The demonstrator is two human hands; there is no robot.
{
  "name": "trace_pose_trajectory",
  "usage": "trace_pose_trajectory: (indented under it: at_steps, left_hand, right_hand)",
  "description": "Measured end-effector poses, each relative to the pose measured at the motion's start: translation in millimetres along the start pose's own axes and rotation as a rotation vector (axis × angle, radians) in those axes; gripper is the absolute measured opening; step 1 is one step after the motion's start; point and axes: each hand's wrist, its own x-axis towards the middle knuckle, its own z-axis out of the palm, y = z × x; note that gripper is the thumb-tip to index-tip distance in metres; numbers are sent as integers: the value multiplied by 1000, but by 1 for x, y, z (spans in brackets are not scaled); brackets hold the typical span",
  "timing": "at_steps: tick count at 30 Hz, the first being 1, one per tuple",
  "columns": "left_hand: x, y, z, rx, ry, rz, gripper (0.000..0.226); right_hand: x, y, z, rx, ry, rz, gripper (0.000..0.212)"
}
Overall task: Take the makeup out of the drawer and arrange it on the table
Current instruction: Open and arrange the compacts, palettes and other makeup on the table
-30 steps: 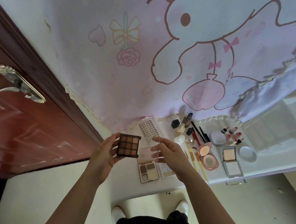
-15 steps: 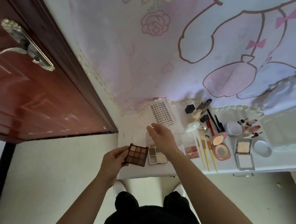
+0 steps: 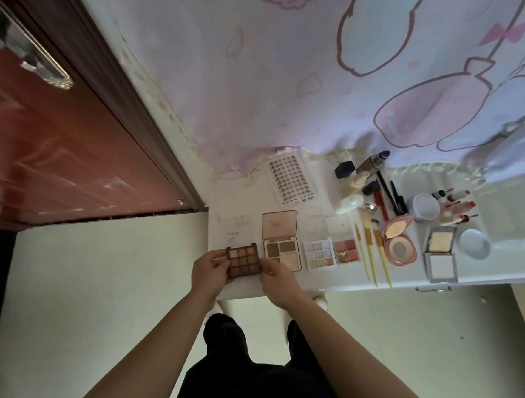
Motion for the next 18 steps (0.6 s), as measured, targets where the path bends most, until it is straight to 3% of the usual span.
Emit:
trace_pose_trajectory:
  at_steps: [9,18]
  left_hand:
    - [2,2,15,389,110,143,23]
    - [2,5,15,420,30,94,26]
  right_hand:
    - [-4,9,-10,-75,99,1,42]
    - [-5,18,-22,-32,105,-12,36]
